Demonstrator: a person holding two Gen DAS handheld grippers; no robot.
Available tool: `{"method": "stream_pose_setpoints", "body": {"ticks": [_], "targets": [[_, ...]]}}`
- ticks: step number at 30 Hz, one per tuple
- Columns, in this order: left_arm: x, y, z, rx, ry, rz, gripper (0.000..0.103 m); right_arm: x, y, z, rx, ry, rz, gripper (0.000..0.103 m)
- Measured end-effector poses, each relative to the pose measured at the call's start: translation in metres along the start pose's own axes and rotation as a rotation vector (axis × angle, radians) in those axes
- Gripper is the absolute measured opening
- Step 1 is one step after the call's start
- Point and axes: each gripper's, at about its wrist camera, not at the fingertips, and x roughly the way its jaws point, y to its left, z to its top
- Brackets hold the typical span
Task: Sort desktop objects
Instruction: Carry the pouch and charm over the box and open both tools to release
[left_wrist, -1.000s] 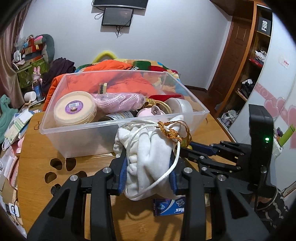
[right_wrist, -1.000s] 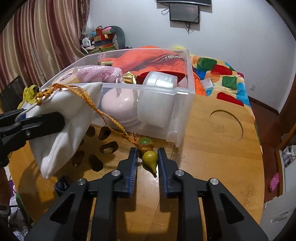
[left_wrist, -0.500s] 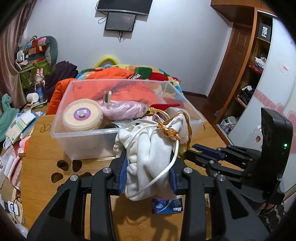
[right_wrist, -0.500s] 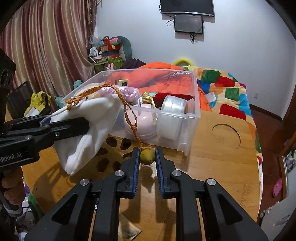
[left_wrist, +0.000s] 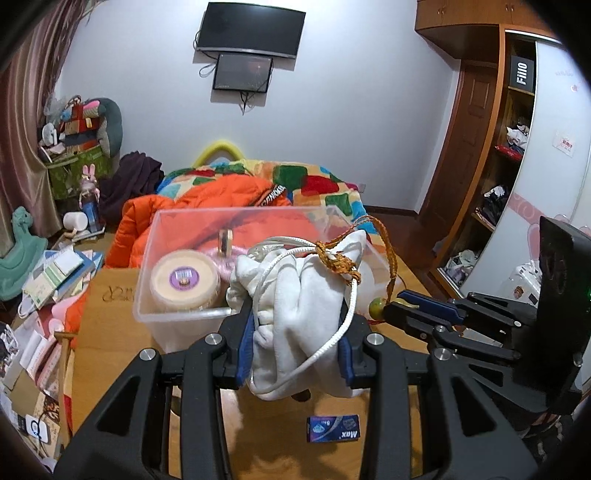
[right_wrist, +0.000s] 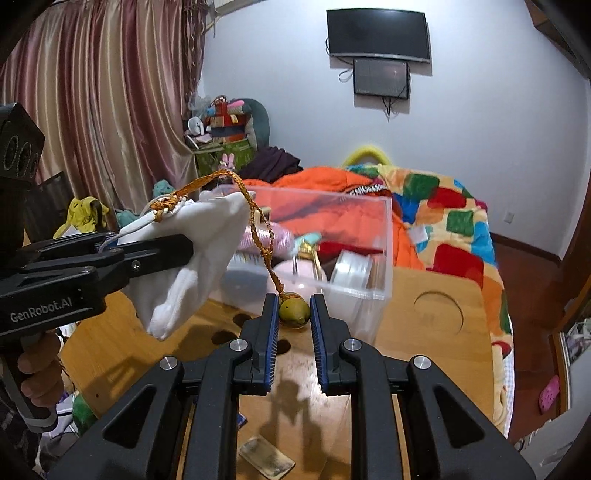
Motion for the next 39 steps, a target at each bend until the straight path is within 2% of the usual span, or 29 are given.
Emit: {"method": "stream_pose_setpoints", "body": {"ticks": [13,30,39], "targets": [[0.014,0.008,0.034,0.032,-0.039,0.029,0.037,0.011,-0.006,0.037,0.000,-0.054,-0.004,0.015],[0.080,0.022,0.051,0.018,0.053,0.060,0.037,0.071,-0.026,0.059,0.029,-0.017,0.026,0.015],[0.106,0.021,0.058,0.028,0.067,0.079,0.037,0.103,-0.041,0.064,0.073,-0.003,0.036,0.015]]}}
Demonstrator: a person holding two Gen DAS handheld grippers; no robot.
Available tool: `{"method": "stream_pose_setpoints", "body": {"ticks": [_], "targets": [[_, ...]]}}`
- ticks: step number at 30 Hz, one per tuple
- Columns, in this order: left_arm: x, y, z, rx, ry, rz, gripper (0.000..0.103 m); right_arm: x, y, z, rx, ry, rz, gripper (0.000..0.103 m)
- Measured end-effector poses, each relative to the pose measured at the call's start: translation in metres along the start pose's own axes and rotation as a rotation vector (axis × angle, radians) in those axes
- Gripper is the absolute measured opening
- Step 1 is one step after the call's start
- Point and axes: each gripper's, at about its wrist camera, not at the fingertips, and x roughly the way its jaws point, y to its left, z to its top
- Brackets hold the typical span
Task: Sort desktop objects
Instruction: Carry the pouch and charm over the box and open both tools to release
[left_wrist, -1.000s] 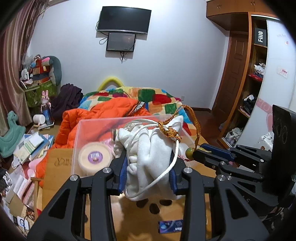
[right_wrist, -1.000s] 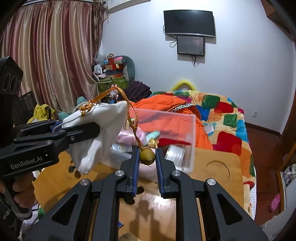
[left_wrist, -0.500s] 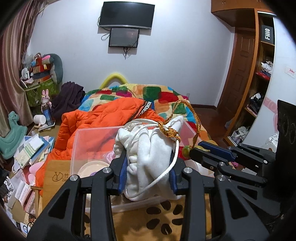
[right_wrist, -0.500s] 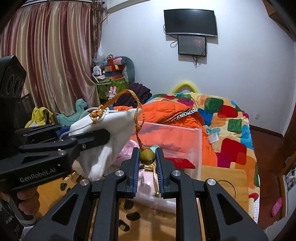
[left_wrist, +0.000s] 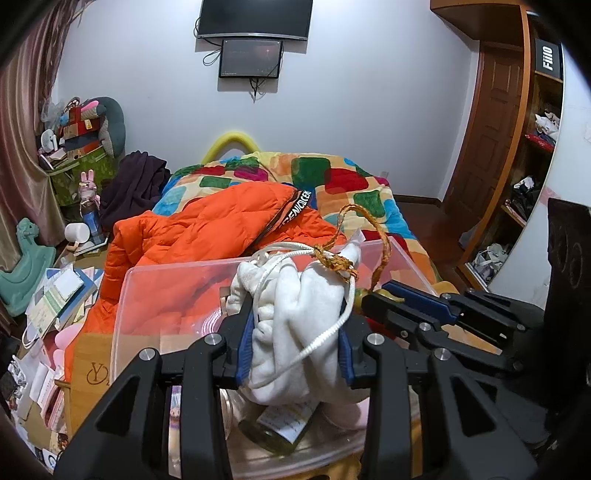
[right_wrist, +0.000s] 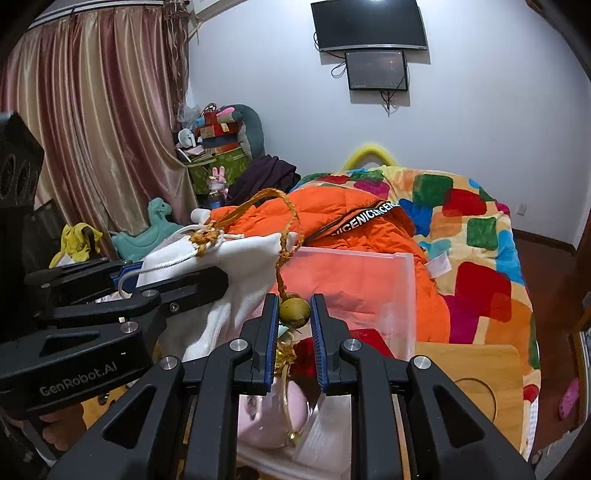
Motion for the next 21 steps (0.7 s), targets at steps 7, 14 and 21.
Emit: {"method": "stream_pose_setpoints", "body": {"ticks": [7,14,21], "targets": [[0.012,-0.002,0.002,0.010,0.015,0.013,0.039,0.012,-0.006,-0.006,0.006,0.018,0.013,0.015],[0.017,-0.003,0.001,0.014,0.027,0.030,0.043,0.012,0.000,-0.008,-0.059,0.013,-0.032,0.015],[0.011,-0.004,-0.002,-0.001,0.036,0.041,0.046,-0.002,0.000,-0.010,-0.073,0.006,-0.075,0.015]]}}
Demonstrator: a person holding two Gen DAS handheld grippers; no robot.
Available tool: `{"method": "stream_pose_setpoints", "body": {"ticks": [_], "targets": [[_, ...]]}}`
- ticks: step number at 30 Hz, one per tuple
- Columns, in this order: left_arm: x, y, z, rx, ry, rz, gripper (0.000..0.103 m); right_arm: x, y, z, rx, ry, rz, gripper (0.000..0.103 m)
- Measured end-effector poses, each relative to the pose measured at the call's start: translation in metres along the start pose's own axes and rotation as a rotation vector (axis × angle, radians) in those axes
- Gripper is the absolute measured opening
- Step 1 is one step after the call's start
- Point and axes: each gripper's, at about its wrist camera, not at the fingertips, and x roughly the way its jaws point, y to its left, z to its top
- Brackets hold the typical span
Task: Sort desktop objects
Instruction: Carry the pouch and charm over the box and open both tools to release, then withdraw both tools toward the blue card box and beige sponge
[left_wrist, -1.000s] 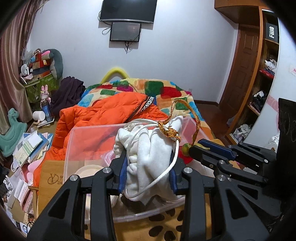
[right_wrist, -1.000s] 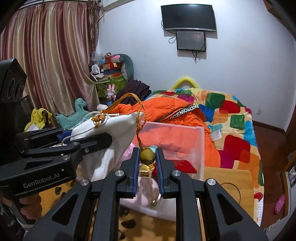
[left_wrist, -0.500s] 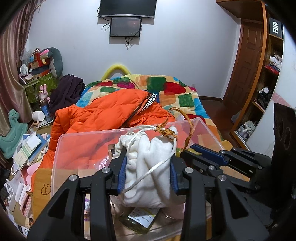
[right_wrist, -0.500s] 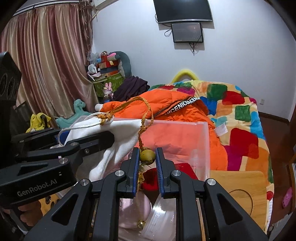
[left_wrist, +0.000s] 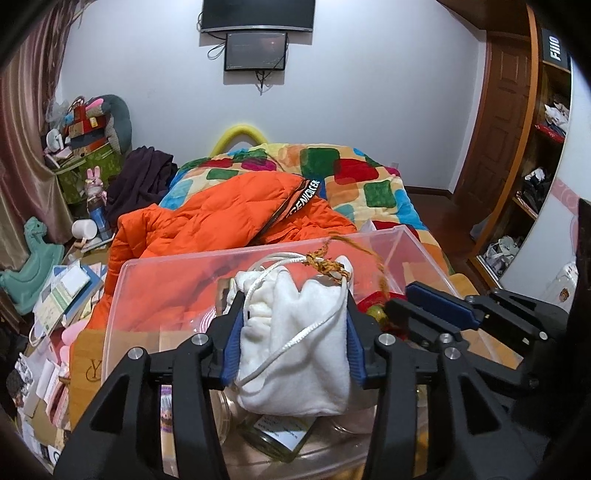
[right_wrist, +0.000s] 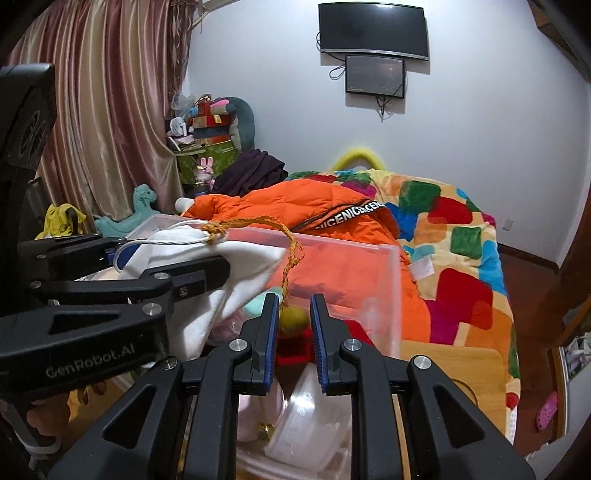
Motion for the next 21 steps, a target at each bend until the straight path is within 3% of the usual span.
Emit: {"method": "stream_pose_setpoints", "body": {"ticks": [4,7,13,21], "targets": [[-0.005,0.001,-0.002,-0.007,0.005,-0.009,0.047,-0.013,-0.004,-0.003,0.015,-0.005,-0.021,0.016],[-0.015,0.000,-0.004,-0.004,-0.012,-0.013,0.053,-0.022,-0.004,-0.007,0.026,0.001,-0.030,0.019],[-0.036,-0.008,-0.008,0.022,-0.042,-0.018,0.069,-0.040,-0.004,-0.016,0.050,-0.007,-0.057,0.035],[-0.058,-0.010,-0.019,0.030,-0.061,-0.011,0.077,-0.068,-0.002,-0.028,0.096,-0.040,-0.109,0.061]]}}
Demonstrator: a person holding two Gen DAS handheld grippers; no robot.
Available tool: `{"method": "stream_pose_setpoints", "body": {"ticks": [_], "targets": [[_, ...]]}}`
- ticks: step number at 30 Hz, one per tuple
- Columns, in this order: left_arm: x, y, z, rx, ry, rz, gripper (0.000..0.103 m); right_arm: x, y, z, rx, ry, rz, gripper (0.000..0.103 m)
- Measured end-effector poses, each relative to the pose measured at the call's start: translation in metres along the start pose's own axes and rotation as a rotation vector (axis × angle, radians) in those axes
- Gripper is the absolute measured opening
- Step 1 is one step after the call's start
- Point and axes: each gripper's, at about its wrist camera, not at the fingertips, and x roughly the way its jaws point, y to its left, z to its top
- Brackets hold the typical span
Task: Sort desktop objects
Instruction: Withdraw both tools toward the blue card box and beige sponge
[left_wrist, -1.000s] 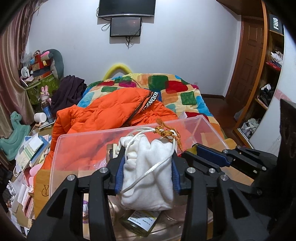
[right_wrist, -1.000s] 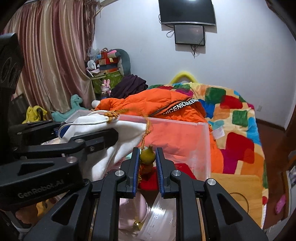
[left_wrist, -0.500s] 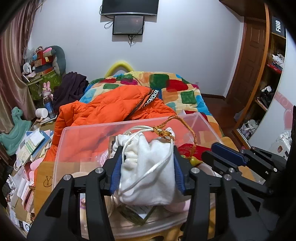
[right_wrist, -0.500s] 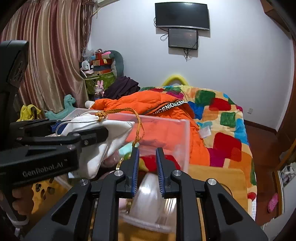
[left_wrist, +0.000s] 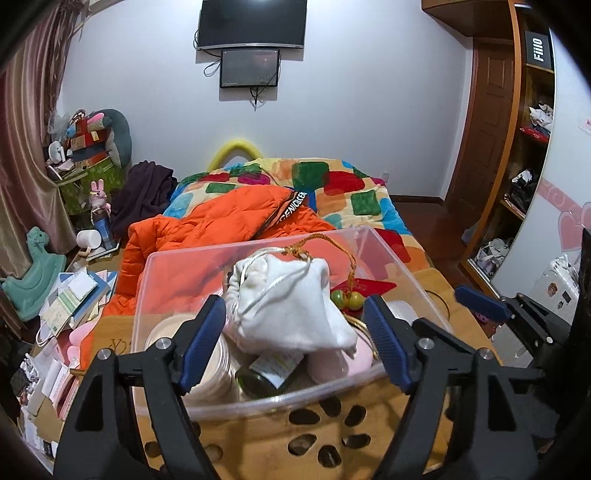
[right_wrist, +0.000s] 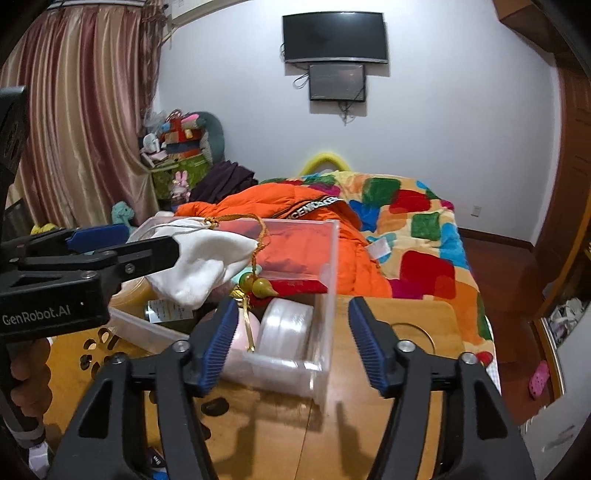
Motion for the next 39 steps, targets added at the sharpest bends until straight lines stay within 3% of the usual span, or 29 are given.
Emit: {"method": "stream_pose_setpoints", "body": {"ticks": [8,15,22,30,39], "targets": [[-0.029,-0.003,-0.021,0.011,-0.038,0.039,0.088,-0.032,-0.001,-0.019,0.040,-0.018,-0.037,0.062],[-0.051,0.000,-0.045,0.008,-0.049,0.073,0.090,-0.052,0.001,-0.043,0.071,-0.002,-0.055,0.063],[-0.055,0.003,-0.082,-0.035,0.010,0.068,0.090,-0.065,0.008,-0.071,0.109,0.022,-0.017,0.064],[-0.051,0.003,-0.126,-0.080,0.090,0.083,0.090,-0.061,0.035,-0.105,0.059,0.070,0.012,0.063],[-0.055,-0.001,-0.145,-0.080,0.113,0.086,0.090,-0.054,0.047,-0.132,0.034,0.128,0.001,0.063]]}}
